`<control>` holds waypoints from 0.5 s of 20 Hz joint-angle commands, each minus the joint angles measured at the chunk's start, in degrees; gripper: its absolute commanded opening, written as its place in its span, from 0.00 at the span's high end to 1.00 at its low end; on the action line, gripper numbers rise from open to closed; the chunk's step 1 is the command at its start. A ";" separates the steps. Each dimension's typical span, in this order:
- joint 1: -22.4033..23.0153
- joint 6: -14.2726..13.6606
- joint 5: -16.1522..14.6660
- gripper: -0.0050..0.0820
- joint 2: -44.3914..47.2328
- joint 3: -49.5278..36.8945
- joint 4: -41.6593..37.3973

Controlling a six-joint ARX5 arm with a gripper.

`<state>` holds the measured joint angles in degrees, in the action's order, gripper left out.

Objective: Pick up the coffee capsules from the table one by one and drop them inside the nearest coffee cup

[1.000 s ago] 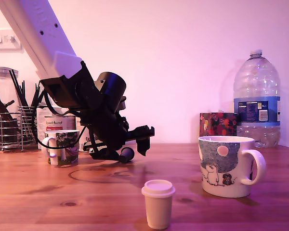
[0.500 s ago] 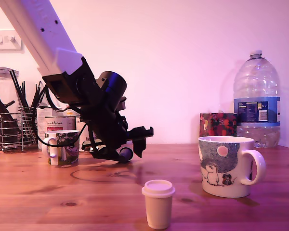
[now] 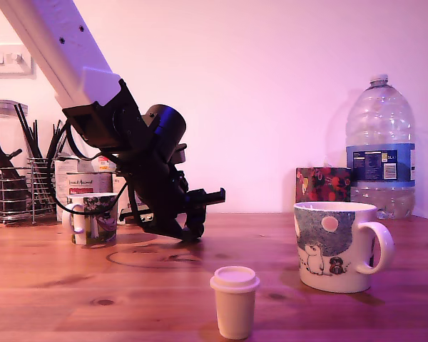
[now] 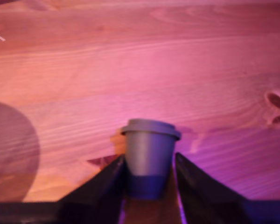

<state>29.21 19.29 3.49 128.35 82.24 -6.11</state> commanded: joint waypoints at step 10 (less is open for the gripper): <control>0.37 -2.43 -1.73 0.84 2.45 -1.64 1.38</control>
<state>29.21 17.39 2.42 128.35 82.35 -6.07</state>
